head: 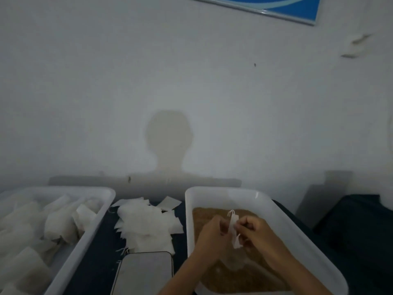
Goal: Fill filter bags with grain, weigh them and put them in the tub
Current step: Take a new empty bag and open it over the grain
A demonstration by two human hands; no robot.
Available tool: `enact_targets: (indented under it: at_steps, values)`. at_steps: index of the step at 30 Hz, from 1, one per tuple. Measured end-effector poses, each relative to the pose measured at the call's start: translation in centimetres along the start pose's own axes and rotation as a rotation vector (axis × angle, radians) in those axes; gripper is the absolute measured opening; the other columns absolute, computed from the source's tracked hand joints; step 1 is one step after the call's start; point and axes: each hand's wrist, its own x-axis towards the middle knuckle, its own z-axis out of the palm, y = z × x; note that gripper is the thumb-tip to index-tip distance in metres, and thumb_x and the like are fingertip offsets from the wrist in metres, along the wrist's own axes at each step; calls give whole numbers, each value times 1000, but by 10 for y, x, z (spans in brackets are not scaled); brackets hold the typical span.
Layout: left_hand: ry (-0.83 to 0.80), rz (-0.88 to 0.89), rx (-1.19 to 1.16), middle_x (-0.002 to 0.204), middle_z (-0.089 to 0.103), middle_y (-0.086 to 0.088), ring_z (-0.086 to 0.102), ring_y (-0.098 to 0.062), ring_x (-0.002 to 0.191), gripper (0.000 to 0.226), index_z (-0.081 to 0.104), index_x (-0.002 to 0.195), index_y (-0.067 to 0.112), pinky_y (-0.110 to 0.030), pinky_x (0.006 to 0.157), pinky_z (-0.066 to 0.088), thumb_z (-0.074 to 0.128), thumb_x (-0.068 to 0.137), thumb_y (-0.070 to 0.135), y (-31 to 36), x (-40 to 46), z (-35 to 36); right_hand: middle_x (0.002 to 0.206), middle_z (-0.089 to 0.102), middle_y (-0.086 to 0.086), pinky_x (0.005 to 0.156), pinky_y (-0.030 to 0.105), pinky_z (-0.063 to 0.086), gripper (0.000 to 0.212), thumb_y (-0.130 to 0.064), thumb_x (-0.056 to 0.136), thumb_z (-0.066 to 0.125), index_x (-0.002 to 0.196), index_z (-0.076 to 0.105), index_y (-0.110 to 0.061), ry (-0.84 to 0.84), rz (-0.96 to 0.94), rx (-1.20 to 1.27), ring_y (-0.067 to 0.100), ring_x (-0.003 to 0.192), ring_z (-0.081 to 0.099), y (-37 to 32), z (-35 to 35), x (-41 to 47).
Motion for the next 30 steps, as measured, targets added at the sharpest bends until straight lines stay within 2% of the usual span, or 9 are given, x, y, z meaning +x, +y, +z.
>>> enact_targets:
  at_steps: [4, 7, 11, 13, 20, 23, 26, 28, 30]
  values:
    - [1, 13, 129, 78, 49, 12, 45, 0, 66, 18, 39, 84, 26, -10, 58, 37, 52, 93, 16, -10, 2, 11, 67, 62, 10, 42, 19, 37, 17, -12, 93, 57, 88, 62, 4, 26, 107, -22, 12, 47, 51, 20, -4, -1]
    - [-26, 162, 162, 74, 42, 9, 38, -1, 57, 28, 30, 86, 24, -11, 51, 34, 50, 90, 5, -15, 5, 11, 63, 58, 5, 41, 18, 33, 13, -10, 93, 55, 86, 61, 0, 83, 161, -15, 10, 45, 45, 28, -4, 1]
    - [-232, 386, 430, 103, 52, 2, 51, -8, 86, 25, 39, 118, 16, -12, 71, 36, 49, 95, 16, -19, 9, 8, 61, 59, 4, 39, 17, 36, 12, -7, 92, 53, 84, 60, -2, 113, 177, -32, 7, 41, 48, 33, -2, 3]
    - [-250, 399, 573, 115, 50, -2, 52, -17, 99, 25, 45, 116, 19, -20, 78, 38, 53, 92, 16, -24, 13, 9, 66, 62, 7, 42, 19, 40, 12, -7, 93, 52, 87, 60, 0, 116, 200, 0, 10, 47, 54, 33, -2, 3]
    - [-66, 499, 547, 99, 44, 10, 42, -7, 85, 20, 45, 100, 22, -19, 69, 34, 50, 93, 40, -26, 8, 13, 68, 59, 8, 44, 21, 35, 15, -5, 91, 48, 79, 57, -4, 50, 251, 92, 12, 53, 48, 31, -6, 1]
    - [-68, 539, 613, 112, 45, 6, 42, -8, 102, 24, 50, 107, 22, -19, 78, 35, 54, 90, 39, -26, 6, 9, 68, 61, 8, 45, 21, 35, 13, -4, 90, 49, 83, 59, -2, 21, 264, 165, 12, 53, 48, 31, -6, 2]
    - [52, 604, 574, 117, 41, 4, 39, -10, 109, 18, 56, 104, 16, -20, 89, 42, 56, 90, 26, -24, 3, 7, 67, 61, 8, 48, 24, 36, 18, -6, 91, 48, 78, 60, -5, 35, 263, 198, 15, 55, 49, 34, -6, 3]
    - [139, 653, 505, 117, 41, 4, 37, -8, 109, 11, 59, 96, 14, -15, 93, 35, 56, 87, 20, -19, 0, 4, 67, 60, 8, 50, 24, 37, 27, -10, 94, 44, 72, 59, -8, 116, 205, 97, 15, 55, 49, 37, -6, 6]
    - [177, 686, 455, 113, 46, 3, 37, -8, 104, 7, 59, 89, 13, -12, 93, 28, 57, 84, 17, -16, 0, 0, 69, 56, 1, 53, 21, 35, 26, -22, 98, 43, 76, 54, -15, 187, 102, -217, 11, 57, 47, 44, -9, 8]
